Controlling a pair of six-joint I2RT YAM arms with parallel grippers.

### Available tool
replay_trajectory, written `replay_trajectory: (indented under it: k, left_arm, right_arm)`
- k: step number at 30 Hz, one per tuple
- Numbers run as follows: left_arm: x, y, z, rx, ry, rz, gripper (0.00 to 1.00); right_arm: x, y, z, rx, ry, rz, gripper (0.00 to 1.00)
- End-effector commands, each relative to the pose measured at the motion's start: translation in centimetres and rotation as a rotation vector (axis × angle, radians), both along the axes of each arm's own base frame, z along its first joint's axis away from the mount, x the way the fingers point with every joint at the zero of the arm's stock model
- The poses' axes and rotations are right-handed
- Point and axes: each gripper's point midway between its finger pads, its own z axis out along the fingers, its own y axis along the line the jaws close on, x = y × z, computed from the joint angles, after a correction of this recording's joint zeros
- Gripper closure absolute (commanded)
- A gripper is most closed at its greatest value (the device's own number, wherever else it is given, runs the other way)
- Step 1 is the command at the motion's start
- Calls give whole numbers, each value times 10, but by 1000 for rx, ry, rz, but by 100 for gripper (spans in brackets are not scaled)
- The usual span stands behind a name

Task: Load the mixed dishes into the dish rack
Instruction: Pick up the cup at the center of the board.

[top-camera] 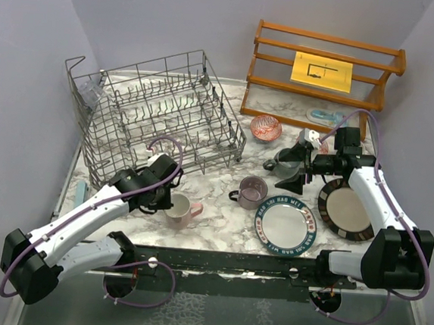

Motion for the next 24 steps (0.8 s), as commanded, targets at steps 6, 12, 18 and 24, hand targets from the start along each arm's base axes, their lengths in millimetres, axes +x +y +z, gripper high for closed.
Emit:
replay_trajectory:
  k: [6,12,18,24]
  left_arm:
    - [-17,0,-11,-11,67,-34,100]
    - [-11,-9,15,-73,-7,-97,100]
    - [-8,-32,47,-196,-87,-229,100]
    - [1,-59,78,-327,-177,-307,100]
  right_arm:
    - [4,1,-4,-9,5,-4,2]
    - [4,0,-5,-9,10,-5,2]
    - [1,2,-2,9,29,6,2]
    - [-6,6,7,53,66,42,2]
